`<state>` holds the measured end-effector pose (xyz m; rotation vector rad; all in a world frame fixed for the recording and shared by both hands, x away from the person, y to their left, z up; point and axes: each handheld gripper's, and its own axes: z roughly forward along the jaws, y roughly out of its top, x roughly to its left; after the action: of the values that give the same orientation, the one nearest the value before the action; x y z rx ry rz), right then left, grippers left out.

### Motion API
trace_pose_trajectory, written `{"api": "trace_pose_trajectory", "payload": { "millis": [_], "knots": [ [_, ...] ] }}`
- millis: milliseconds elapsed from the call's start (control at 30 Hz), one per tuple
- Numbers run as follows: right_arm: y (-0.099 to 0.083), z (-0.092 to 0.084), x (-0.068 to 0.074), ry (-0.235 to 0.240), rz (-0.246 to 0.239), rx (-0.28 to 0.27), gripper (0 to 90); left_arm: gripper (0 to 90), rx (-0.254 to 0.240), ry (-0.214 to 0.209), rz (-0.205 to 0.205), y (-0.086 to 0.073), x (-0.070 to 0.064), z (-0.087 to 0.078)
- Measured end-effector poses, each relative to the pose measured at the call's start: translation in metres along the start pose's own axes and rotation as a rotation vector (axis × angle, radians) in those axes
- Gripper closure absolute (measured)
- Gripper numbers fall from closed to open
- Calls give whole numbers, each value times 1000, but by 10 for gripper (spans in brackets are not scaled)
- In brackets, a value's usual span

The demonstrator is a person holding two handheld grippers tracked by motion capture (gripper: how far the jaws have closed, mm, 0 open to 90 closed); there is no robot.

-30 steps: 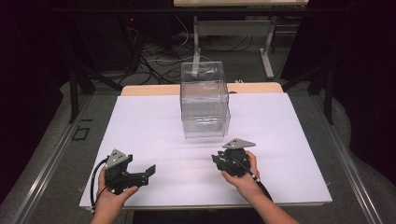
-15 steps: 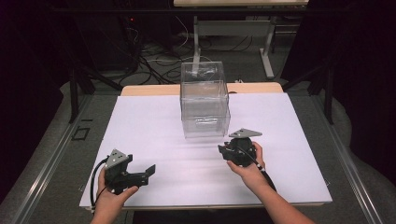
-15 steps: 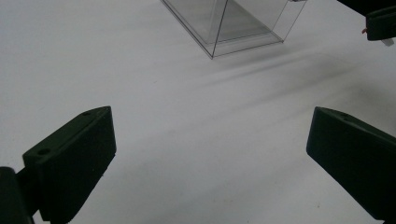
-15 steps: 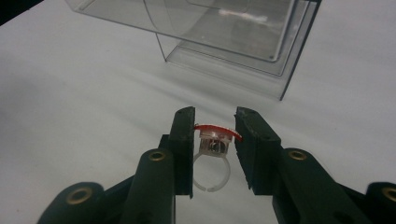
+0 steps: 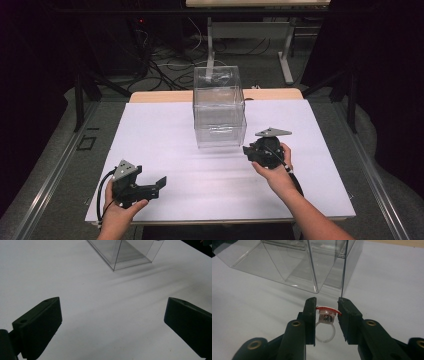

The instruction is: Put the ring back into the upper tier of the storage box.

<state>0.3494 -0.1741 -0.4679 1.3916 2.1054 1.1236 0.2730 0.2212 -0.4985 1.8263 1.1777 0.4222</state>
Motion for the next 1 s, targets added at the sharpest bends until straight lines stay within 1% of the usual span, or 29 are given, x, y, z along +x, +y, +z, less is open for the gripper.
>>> {"api": "trace_pose_trajectory", "payload": {
  "millis": [100,200,233,267,333,467,567,700,733,800,933,1000],
  "knots": [
    [5,-4,-4,-5,-1,-5,683,17,2,0,0,0,0,0],
    [12,-7,-7,-7,13,-13,683,17,3,-1,-1,0,0,0],
    [12,-7,-7,-7,13,-13,683,17,3,-1,-1,0,0,0],
    [16,-9,-9,-16,8,-16,683,17,4,-1,0,0,0,0],
    [18,-9,-10,-14,9,-17,683,17,4,-1,0,0,0,0],
    [29,-12,-13,-24,8,-24,683,17,4,-1,0,0,0,0],
    [35,-14,-14,-33,2,-24,683,17,5,-2,0,0,0,0],
    [44,-17,-16,-41,9,-15,683,18,5,-2,0,0,0,0],
    [46,-18,-18,-41,3,-19,683,18,5,-2,0,0,0,0],
    [51,-20,-19,-48,16,-15,683,18,5,-2,0,0,0,0],
    [57,-24,-22,-54,19,-18,683,18,6,-3,0,0,0,0],
    [65,-28,-24,-56,19,-28,683,18,7,-2,0,0,0,1]
  ]
}}
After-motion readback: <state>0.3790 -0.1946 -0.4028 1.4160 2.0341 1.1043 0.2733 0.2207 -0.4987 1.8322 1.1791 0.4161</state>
